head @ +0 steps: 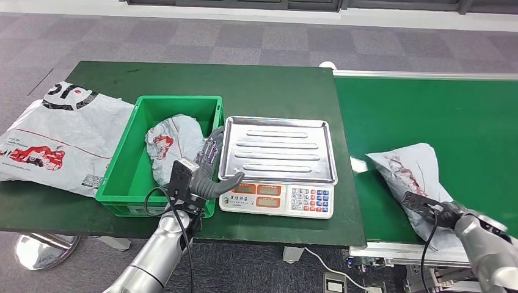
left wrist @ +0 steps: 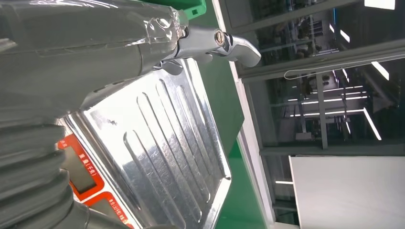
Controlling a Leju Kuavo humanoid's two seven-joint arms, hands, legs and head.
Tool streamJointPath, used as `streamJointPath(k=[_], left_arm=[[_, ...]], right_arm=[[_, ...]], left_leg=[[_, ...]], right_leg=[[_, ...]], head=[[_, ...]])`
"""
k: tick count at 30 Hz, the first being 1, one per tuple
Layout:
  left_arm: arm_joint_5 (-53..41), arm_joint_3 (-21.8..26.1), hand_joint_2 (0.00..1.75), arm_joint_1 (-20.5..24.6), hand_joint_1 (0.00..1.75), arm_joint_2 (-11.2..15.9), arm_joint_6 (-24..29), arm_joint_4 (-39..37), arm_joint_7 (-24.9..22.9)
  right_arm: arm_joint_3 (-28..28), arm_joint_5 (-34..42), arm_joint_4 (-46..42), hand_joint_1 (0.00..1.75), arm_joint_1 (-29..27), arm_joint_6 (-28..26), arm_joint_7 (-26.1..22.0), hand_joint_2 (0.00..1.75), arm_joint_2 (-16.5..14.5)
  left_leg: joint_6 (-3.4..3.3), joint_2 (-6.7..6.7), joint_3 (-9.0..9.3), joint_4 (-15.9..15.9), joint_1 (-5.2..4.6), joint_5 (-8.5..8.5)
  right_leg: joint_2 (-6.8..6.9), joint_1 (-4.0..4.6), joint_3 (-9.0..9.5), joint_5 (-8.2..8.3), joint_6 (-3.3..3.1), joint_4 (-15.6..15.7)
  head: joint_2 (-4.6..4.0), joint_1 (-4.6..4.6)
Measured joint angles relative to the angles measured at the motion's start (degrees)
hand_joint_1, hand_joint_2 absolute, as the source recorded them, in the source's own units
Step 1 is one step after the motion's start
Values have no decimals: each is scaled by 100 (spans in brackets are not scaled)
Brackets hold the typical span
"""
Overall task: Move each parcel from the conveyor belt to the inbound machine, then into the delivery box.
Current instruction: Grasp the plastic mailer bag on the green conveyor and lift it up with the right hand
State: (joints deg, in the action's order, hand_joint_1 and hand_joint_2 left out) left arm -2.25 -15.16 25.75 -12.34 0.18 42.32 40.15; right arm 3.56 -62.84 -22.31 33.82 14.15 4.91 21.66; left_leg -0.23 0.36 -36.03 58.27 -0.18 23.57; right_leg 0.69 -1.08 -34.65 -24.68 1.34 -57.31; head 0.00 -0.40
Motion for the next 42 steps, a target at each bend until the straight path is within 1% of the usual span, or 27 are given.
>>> streamJointPath(k=[9,24,26,27,29,30,32,33,34,35,36,37,38,39,40,42], left_arm=[[0,-1,175,-46,0,32,9,27,1],[3,-1,175,-58,0,60,45,39,1],[8,0,175,-74,0,67,66,65,1],[10,2,175,-97,0,72,87,90,1],[10,7,175,-181,0,88,134,167,1],[7,9,175,-237,0,99,148,216,1],[-11,14,175,-340,0,121,147,311,1],[-34,16,175,-374,0,125,119,348,1],[-60,17,175,-392,0,124,72,373,1],[-87,17,175,-397,0,116,14,387,1],[-107,17,175,-394,0,107,-38,391,0],[-117,17,175,-388,0,98,-77,390,0],[-123,17,175,-381,0,88,-100,389,-1],[-126,17,175,-373,0,79,-111,388,-1],[-128,17,175,-365,0,70,-119,387,-1],[-132,17,175,-351,0,55,-122,386,0]], right_arm=[[-200,-41,1,175,64,125,-6,175,-72],[-246,-63,2,175,70,154,-81,175,-186],[-273,-69,-2,175,79,-15,-61,175,-216],[-280,-46,-10,175,83,-220,-23,175,-234],[-280,101,-83,175,85,-848,29,175,-277],[-264,255,-174,175,85,-1228,-22,175,-301],[-153,780,-571,175,52,-1975,-383,175,-362],[-41,1181,-944,175,-20,-2300,-704,175,-410],[93,1666,-1430,175,-159,-2652,-1127,175,-476],[240,2213,-2051,175,-368,-3053,-1694,175,-572],[374,2734,-2724,175,-596,-3470,-2358,175,-691],[481,3136,-3347,175,-804,-3840,-3004,175,-811],[567,3398,-3925,175,-969,-4083,-3545,175,-922],[630,3522,-4396,175,-1087,-4194,-3838,175,-1009],[682,3561,-4770,175,-1181,-4221,-3909,175,-1071],[769,3604,-5368,175,-1357,-4240,-3786,175,-1172]], left_leg=[[3,2,4,0,9,-1],[5,6,1,0,8,1],[5,5,0,-1,8,1],[5,5,-2,-1,7,1],[5,4,-8,-1,4,0],[5,4,-12,-2,2,-1],[7,0,-19,-2,0,-2],[8,0,-21,-1,0,-4],[8,6,-24,-1,1,-6],[9,19,-29,-1,2,-9],[11,34,-34,-2,2,-12],[14,47,-37,-3,3,-14],[18,55,-39,-3,4,-15],[21,56,-38,-4,7,-13],[24,55,-37,-5,9,-10],[29,53,-38,-6,11,-5]], right_leg=[[3,8,4,0,-8,-1],[6,8,4,-6,-11,-2],[6,8,4,-5,-12,-2],[6,7,4,-5,-12,-3],[5,5,-1,-3,-13,-6],[4,3,-7,-2,-14,-8],[2,1,-21,2,-18,-10],[3,1,-26,3,-19,-10],[9,2,-28,4,-20,-10],[21,4,-30,2,-19,-11],[33,4,-32,-1,-20,-12],[44,4,-34,-5,-22,-14],[48,5,-37,-8,-24,-15],[47,7,-37,-12,-28,-16],[45,9,-38,-15,-31,-16],[42,10,-39,-22,-35,-16]], head=[[0,-1],[0,1],[0,1],[0,1],[0,1],[0,1],[0,1],[0,0],[0,0],[0,0],[0,1],[0,1],[0,0],[0,0],[0,-1],[0,0]])
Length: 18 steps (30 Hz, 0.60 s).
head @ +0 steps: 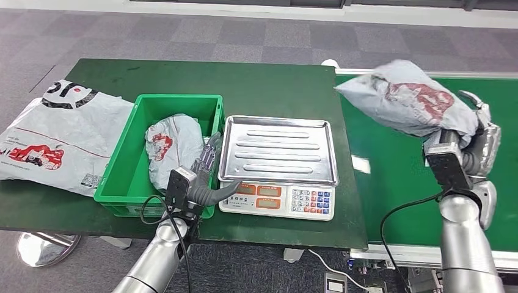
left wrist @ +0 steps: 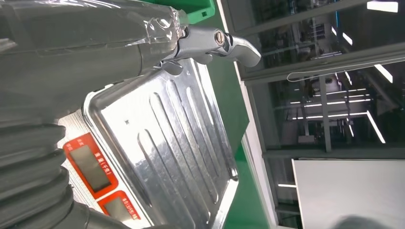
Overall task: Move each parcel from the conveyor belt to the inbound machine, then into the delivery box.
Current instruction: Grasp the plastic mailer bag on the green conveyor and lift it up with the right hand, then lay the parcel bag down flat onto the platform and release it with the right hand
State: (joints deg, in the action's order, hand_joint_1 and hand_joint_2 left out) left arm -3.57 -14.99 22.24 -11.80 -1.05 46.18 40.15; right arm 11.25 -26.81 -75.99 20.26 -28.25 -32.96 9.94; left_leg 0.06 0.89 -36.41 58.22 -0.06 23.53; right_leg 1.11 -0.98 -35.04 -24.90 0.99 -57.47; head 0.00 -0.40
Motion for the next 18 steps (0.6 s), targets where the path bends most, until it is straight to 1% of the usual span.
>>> streamJointPath(k=[1,4,6,9,11,18], left_arm=[[-3,0,175,5,0,-6,-1,-1,0],[-11,0,175,25,0,-36,-3,-10,0],[-14,0,175,46,0,-63,-3,-15,-1],[-14,0,175,83,0,-93,-4,-23,1],[-13,0,175,105,0,-101,-4,-37,1],[17,0,175,168,0,-132,-4,-73,1]], right_arm=[[27,50,-234,175,-79,-52,-12,175,-50],[46,323,-941,175,-291,-453,-482,175,-301],[46,335,-1344,175,-375,-666,-672,175,-499],[32,172,-1759,175,-430,-845,-712,175,-721],[-15,114,-1946,175,-417,-933,-711,175,-799],[-359,-77,-2137,175,-236,-863,-567,175,-848]], left_leg=[[1,-1,-1,0,-1,2],[3,-5,-2,0,-1,4],[4,-10,-1,-1,-1,5],[4,-13,-1,-2,-1,5],[4,-17,-1,-2,-1,5],[3,-32,1,-2,-1,2]], right_leg=[[-1,-1,-1,-2,0,0],[-4,-1,-2,-3,-1,0],[-9,-1,-2,-3,-1,0],[-11,-1,-3,-3,-1,0],[-13,-1,-4,-1,-2,-1],[-23,-1,-6,6,-1,0]], head=[[0,0],[0,1],[0,0],[0,1],[0,1],[0,0]])
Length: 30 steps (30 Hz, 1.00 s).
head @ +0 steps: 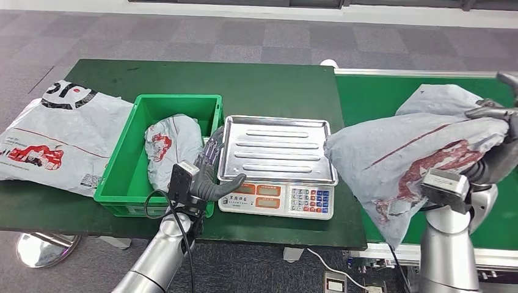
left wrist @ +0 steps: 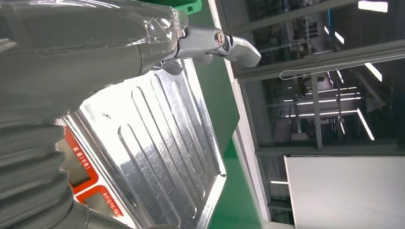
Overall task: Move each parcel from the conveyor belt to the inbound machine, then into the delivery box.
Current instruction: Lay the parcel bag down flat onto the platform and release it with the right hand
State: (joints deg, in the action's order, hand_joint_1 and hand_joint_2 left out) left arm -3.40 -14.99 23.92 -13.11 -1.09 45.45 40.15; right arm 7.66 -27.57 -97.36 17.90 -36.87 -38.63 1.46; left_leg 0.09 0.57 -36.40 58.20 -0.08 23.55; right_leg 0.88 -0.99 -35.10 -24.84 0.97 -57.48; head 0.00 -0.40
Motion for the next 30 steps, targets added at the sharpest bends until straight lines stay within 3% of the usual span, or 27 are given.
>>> streamJointPath(k=[30], left_arm=[[5,0,175,15,0,0,0,-21,0]], right_arm=[[-122,-16,-41,175,45,2,14,175,-21]], left_leg=[[2,-1,-1,0,0,2]], right_leg=[[-2,0,-2,-1,0,0]], head=[[0,1]])
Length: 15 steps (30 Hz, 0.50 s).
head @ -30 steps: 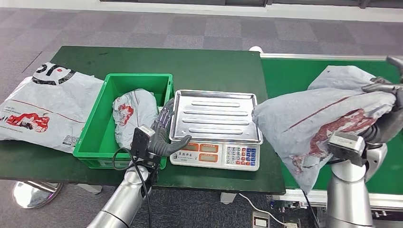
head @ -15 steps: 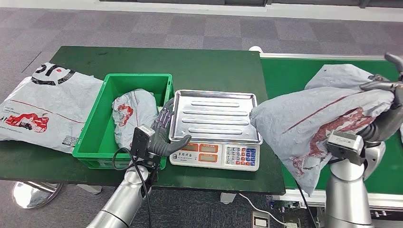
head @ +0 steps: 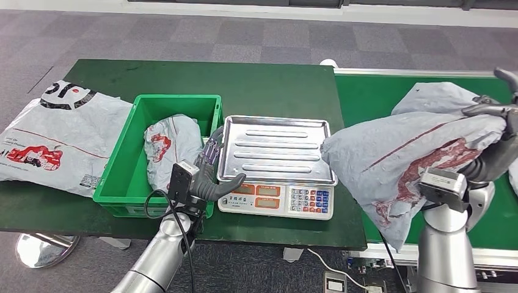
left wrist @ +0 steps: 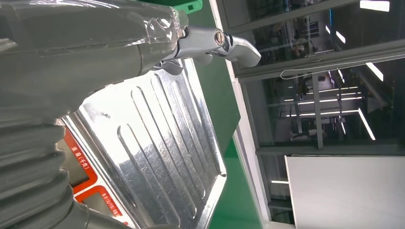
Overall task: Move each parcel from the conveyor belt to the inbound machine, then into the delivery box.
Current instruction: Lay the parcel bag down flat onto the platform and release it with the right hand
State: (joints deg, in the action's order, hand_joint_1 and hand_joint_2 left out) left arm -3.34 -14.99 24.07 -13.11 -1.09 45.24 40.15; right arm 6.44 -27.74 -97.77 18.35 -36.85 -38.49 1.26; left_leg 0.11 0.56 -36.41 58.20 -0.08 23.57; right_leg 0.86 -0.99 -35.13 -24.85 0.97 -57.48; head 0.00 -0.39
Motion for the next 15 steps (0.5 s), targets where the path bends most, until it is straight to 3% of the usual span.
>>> streamJointPath(k=[10,13,15], left_arm=[[0,0,175,1,0,-2,-34,-1,-1],[6,-43,175,42,0,-64,-377,-36,-1],[37,-178,175,139,0,-188,-482,-101,-2]], right_arm=[[-56,-57,2,175,12,53,56,175,-1],[-372,-1037,620,175,548,835,707,175,-70],[-1000,-2060,2094,175,1350,1328,919,175,-290]], left_leg=[[0,0,-5,-1,0,0],[11,-33,-51,-7,-2,8],[19,-109,-10,-6,1,12]], right_leg=[[0,0,1,0,0,-1],[-36,1,-4,9,-9,-10],[-110,3,-18,29,-19,-6]], head=[[0,0],[0,0],[0,-1]])
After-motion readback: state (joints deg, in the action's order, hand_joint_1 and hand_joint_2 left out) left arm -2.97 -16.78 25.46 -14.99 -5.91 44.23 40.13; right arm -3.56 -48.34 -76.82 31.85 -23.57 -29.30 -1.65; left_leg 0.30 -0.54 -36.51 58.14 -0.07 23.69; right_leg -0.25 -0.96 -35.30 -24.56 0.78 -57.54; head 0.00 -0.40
